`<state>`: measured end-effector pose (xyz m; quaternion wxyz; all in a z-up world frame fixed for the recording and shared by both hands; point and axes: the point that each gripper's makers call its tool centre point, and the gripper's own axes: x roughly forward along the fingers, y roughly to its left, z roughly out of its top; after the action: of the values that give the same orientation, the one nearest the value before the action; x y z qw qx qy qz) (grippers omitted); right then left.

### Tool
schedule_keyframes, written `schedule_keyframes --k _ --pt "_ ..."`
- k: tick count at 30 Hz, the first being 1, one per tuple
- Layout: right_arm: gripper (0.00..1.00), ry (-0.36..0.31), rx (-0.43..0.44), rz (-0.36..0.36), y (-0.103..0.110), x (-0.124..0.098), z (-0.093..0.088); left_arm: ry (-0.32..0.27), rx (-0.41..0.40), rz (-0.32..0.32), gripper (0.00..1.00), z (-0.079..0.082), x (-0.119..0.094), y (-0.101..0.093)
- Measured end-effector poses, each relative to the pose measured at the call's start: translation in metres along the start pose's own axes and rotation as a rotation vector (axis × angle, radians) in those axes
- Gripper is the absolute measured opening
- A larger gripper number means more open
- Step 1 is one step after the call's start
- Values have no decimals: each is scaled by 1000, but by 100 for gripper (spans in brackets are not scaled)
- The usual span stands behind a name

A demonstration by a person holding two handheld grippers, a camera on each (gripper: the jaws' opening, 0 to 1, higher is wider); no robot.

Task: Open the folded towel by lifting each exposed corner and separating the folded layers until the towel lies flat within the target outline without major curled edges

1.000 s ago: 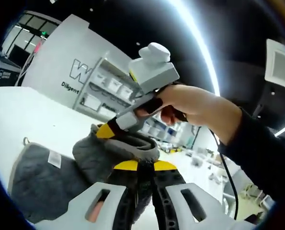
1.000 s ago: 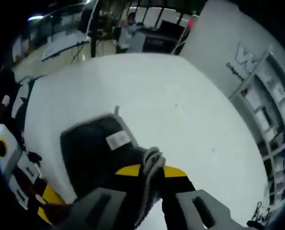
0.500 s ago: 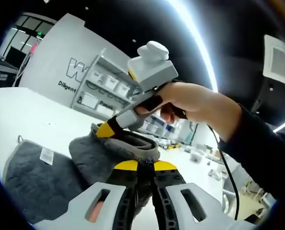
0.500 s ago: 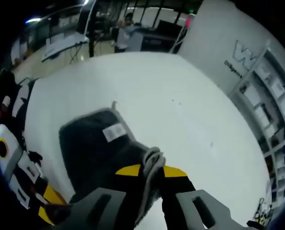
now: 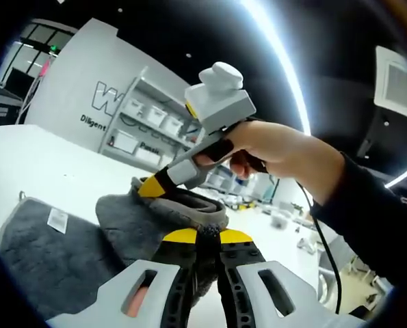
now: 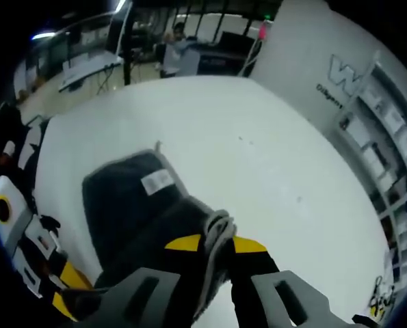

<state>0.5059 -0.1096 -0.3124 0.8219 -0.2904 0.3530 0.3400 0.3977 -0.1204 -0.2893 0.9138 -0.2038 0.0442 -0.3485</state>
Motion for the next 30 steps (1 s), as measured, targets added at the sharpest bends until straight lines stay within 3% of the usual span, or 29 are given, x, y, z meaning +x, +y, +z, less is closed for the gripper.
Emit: schedule_keyframes --k 17,26,30 --pt "9 -32 32 -12 -13 -4 -22 29 24 -19 6 -13 13 -12" --pt "9 -67 49 -9 -17 -6 -19 25 43 -22 6 -12 17 -15" --pt "9 -80 64 -6 -20 -3 -26 33 54 -24 7 -16 20 -15"
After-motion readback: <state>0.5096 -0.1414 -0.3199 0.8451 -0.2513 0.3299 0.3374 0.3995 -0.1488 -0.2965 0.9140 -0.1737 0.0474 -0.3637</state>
